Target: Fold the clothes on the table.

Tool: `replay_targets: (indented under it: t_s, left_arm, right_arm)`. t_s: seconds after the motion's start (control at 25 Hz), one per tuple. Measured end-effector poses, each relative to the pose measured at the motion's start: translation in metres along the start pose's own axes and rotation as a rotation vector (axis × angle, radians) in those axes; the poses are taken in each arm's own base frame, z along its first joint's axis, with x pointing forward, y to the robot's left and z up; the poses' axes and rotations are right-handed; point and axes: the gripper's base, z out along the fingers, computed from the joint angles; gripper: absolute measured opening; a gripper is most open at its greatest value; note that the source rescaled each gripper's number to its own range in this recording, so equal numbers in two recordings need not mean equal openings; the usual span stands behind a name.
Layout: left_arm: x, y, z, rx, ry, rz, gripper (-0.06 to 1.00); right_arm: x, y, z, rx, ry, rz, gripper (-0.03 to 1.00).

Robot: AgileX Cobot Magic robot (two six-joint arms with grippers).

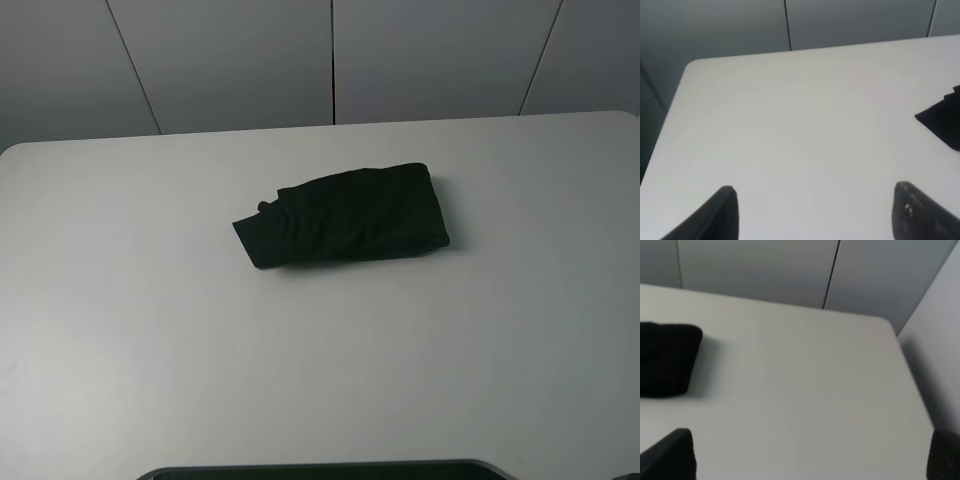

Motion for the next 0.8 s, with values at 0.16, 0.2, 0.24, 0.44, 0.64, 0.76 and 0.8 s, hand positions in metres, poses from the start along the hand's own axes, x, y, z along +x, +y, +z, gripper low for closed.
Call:
replay_targets:
  t_s: [0.16,0.2,0.24,0.44,0.64,0.76,0.8]
  left_arm:
    - [0.012,-0.003,0.017,0.023,0.071,-0.025,0.85]
    - [0.014,-0.004,0.02,0.034,0.085,-0.046,0.86]
    - [0.016,-0.005,0.022,0.044,0.095,-0.07,0.89]
    - [0.02,-0.008,0.032,0.07,0.105,-0.172,0.99]
    - [0.019,0.001,0.033,-0.02,0.083,-0.144,1.0]
    - [0.014,0.003,0.034,-0.038,0.028,-0.134,1.0]
    - [0.012,0.003,0.034,-0.037,0.008,-0.125,1.0]
  right_arm:
    - [0.012,0.007,0.027,-0.062,0.034,0.031,1.0]
    - [0.014,0.008,0.031,-0.068,0.04,0.039,1.0]
    - [0.015,0.008,0.032,-0.069,0.037,0.043,1.0]
    - [0.014,0.008,0.034,-0.065,0.021,0.049,1.0]
    - [0.014,0.006,0.034,-0.054,0.018,0.056,1.0]
    - [0.014,0.006,0.034,-0.057,0.018,0.057,1.0]
    - [0.014,0.005,0.034,-0.057,0.019,0.059,1.0]
